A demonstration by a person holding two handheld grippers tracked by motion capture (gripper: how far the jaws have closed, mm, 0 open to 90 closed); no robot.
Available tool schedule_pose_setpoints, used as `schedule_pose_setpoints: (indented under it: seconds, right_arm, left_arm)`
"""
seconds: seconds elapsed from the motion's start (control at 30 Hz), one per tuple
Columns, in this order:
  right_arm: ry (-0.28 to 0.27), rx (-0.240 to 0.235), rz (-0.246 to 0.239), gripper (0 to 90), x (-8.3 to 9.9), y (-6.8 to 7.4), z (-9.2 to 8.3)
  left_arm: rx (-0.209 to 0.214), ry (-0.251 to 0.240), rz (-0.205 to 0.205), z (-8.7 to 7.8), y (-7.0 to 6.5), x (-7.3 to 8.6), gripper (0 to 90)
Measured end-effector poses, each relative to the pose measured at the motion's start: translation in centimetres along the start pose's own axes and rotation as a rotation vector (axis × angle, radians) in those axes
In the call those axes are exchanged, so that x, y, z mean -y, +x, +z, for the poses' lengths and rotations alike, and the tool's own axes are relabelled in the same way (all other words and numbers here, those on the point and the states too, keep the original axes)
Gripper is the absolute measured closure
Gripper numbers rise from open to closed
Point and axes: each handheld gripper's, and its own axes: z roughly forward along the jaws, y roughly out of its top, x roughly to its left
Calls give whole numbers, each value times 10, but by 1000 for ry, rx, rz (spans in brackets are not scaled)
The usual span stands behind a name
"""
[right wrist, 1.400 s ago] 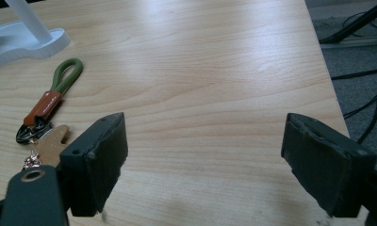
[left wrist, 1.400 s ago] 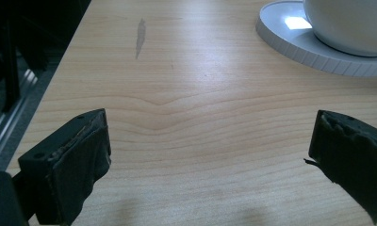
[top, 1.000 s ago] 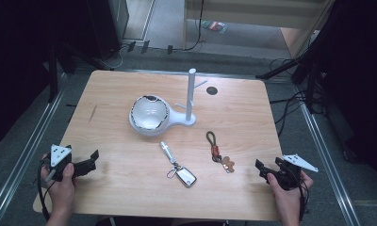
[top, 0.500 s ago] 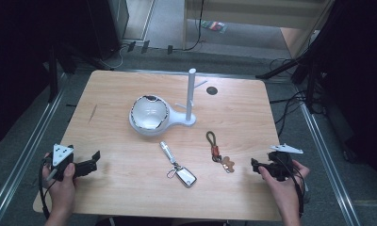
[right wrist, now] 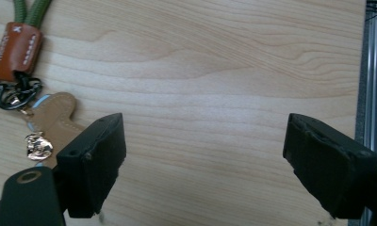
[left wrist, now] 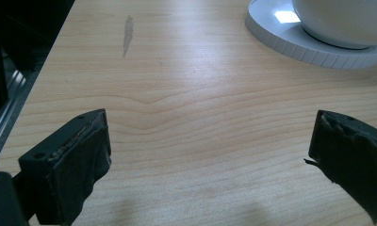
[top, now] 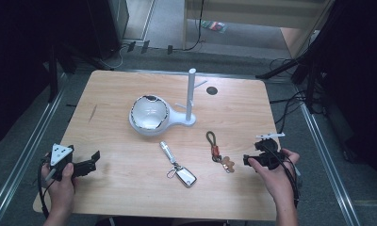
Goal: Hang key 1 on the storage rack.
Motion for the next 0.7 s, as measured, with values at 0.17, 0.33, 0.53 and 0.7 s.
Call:
schedule_pose_setpoints:
  seconds: [0.17, 0.33, 0.53, 0.7]
  right_arm:
    - [11, -15, -17, 138, -5, 5, -2]
    - [47, -24, -78, 136, -14, 19, -3]
    - [44, -33, -96, 137, -27, 23, -7]
    - [50, -34, -107, 137, -40, 28, -10]
  left_arm:
    - [-3, 3, 7, 0, -1, 0, 0]
    - [5, 5, 2, 0, 0, 0, 0]
    - [-2, 10, 14, 1, -1, 0, 0]
    - [0, 8, 9, 1, -1, 0, 0]
